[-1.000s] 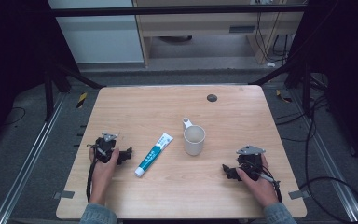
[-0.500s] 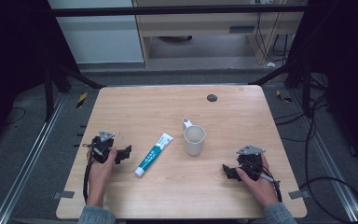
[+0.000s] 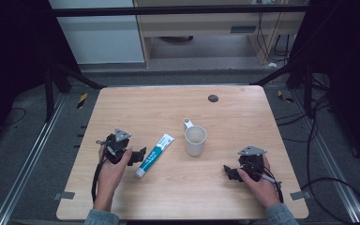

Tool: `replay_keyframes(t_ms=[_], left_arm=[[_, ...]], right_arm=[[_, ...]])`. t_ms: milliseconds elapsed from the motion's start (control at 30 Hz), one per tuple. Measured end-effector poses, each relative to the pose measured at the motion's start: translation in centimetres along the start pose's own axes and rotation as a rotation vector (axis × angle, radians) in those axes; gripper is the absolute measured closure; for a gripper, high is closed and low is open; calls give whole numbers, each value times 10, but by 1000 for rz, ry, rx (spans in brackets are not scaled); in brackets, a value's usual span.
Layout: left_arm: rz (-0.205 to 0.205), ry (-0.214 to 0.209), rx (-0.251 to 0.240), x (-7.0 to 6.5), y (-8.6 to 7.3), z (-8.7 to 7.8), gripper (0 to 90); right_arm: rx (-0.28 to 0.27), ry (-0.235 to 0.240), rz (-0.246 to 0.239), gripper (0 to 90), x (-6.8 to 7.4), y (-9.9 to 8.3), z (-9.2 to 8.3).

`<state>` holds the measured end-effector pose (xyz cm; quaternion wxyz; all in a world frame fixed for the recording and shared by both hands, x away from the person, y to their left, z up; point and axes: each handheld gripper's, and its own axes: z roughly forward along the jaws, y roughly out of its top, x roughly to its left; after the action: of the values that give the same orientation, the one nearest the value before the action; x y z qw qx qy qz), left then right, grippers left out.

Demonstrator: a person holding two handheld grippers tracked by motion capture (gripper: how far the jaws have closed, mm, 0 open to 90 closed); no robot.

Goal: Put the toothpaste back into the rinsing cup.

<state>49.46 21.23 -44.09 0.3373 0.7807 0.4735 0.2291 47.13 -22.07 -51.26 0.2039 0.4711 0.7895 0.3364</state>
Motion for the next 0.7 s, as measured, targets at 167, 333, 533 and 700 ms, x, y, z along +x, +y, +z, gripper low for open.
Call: replay_keyframes(t_ms=[167, 333, 533, 700], left_arm=[[32, -35, 5, -13, 6, -2, 38], [77, -79, 34, -30, 12, -2, 57], [122, -91, 49, -42, 18, -1, 55], [149, -86, 93, -50, 22, 3, 77]], right_arm=[[2, 2, 3, 4, 0, 0, 0], [2, 2, 5, 4, 0, 0, 0], [5, 6, 8, 4, 0, 0, -1], [4, 6, 11, 4, 0, 0, -1]])
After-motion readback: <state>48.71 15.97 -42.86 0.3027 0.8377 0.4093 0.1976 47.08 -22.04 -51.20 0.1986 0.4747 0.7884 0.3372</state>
